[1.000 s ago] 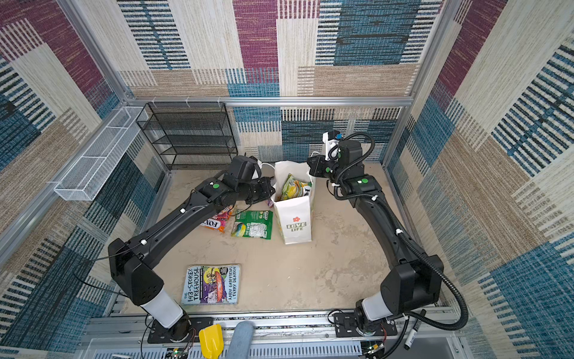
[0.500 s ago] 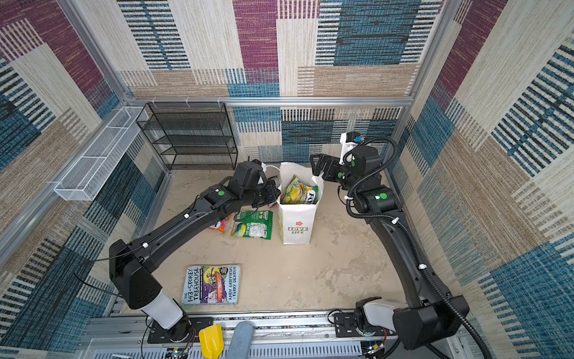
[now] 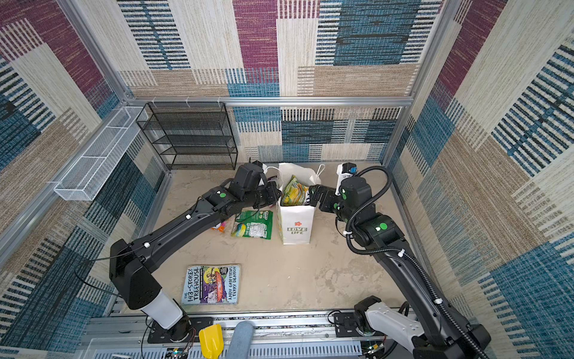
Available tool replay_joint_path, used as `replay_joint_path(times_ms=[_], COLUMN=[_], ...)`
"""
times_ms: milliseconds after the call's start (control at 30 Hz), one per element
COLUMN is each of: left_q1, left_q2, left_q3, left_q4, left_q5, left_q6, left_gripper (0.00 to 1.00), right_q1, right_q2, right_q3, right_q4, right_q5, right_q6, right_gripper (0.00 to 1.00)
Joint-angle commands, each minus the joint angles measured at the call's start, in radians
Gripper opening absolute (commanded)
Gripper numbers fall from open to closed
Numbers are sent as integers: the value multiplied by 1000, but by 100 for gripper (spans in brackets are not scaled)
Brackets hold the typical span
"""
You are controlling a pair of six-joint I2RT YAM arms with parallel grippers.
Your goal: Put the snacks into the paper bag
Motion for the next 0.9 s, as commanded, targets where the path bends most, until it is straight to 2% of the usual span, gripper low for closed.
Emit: replay_joint_path(times_ms=[0, 133, 367, 500, 667, 767, 867], left_q1=[-2, -2, -3, -2, -2, -2, -2], left_q2=[-16, -26, -45, -55, -73, -77, -86], left_q3=[-2, -5, -15, -15, -31, -34, -31], left_q4=[17, 6, 1, -9, -13, -11, -27], left_q5=[12, 11, 1, -1, -18, -11, -12], left_q6=[11, 19, 28, 34, 43, 50, 64], left_gripper=[7, 8, 11, 16, 18, 30, 43], right_q1=[28, 33, 33, 33, 33, 33, 33], right_q2=[29, 50, 67, 95, 98, 112, 118], right_q3=[-17, -26, -42, -49, -62, -65, -65], right_q4=[21, 25, 44, 45, 62, 64, 85], right_q5=[88, 116, 139, 156, 166, 184, 157], right_q6=[41, 66, 83, 89, 98, 99, 102], right_gripper=[96, 80, 59, 55, 49, 47, 39])
